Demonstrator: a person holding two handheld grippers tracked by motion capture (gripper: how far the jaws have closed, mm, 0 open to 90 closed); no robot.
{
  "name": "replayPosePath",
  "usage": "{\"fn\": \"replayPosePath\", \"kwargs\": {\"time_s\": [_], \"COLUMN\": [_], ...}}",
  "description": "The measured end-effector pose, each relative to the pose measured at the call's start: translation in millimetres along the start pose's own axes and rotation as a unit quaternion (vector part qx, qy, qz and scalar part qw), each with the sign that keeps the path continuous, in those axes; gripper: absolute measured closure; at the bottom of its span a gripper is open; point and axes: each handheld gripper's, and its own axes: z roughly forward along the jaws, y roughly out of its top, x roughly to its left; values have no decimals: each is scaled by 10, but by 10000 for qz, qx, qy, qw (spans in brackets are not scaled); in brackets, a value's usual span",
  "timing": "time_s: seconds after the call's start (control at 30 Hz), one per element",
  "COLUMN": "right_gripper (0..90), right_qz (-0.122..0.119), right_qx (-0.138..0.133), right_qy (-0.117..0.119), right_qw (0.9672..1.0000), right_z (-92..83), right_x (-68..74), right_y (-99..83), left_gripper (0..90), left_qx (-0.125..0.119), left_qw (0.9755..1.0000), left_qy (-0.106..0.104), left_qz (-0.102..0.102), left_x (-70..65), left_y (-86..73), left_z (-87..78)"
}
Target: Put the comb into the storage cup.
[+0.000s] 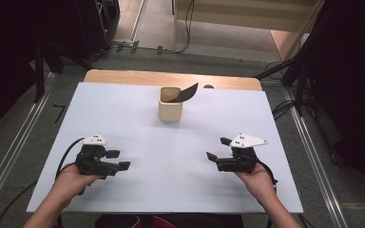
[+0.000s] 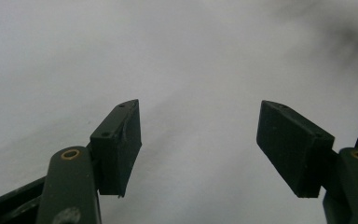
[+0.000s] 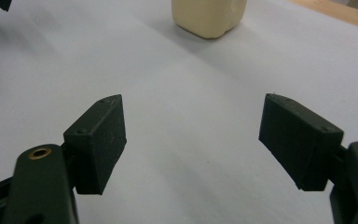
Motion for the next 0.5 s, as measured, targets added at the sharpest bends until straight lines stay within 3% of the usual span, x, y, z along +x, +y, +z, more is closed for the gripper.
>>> {"fn": "replayPosePath", "kwargs": {"time_s": [0.5], "right_gripper": [210], "right_qz": [53], "right_qx": [138], "right_qy": [-122], "right_qw": [9998], "right_z": [-180], "right_x": [-84], "right_y": [-186], "left_gripper": [318], "left_qx": [-10], "left_qw": [10000], "left_qy": [1], "left_qz": [4], "left_x": [-19], "left_y": [-29], "left_z": [-12]}}
